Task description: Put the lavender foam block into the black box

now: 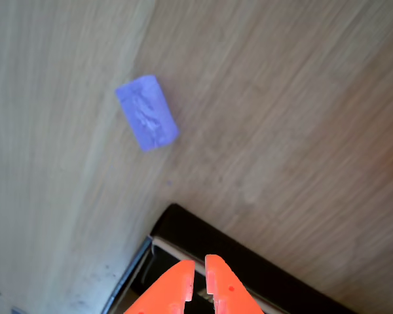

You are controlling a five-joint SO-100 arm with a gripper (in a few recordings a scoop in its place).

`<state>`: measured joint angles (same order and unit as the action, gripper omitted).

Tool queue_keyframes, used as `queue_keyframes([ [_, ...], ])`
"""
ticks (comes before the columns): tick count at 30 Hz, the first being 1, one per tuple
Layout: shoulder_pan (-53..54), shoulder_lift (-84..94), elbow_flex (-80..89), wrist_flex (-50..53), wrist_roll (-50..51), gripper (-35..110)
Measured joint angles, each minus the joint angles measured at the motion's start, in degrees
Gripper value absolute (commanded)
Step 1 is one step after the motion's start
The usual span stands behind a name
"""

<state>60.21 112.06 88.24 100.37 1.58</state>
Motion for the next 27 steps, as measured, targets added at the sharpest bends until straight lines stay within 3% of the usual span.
queue_keyframes([
  [27,0.44,-14.24,-11.34,-1.49,-0.88,2],
])
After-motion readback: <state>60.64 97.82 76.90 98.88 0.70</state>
